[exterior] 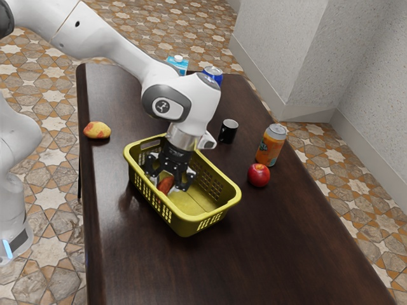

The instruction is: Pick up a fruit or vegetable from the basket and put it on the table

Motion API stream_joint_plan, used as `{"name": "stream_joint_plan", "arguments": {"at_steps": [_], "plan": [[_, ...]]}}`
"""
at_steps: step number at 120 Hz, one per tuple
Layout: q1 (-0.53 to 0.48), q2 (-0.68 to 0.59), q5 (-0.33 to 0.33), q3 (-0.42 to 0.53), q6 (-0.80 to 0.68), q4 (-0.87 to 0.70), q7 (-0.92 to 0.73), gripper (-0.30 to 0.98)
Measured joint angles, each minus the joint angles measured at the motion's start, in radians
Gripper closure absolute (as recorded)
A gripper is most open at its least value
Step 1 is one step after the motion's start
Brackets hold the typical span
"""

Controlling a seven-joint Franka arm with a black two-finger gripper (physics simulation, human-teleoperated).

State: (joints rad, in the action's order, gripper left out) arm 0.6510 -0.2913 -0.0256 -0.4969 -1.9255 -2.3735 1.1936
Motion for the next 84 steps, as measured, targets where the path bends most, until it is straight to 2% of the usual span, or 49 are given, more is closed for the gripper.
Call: {"name": "stream_joint_plan", "arguments": {"at_steps": [14,33,54,70,84], "plan": [[0.002,-0.002,-0.002,0.001,-0.007,0.015,-0.001,0.53],[0.003,-0.003,-0.015,0.002,-0.002,0.053,-0.004,0.52],[0.010,-0.002,-0.061,0.003,0.039,0.164,-0.009,0.53],[0.081,0.021,-0.106,0.001,0.110,0.339,-0.014,0.53],[0.215,0.163,-0.134,-0.001,0.193,0.610,-0.026,0.53]]}}
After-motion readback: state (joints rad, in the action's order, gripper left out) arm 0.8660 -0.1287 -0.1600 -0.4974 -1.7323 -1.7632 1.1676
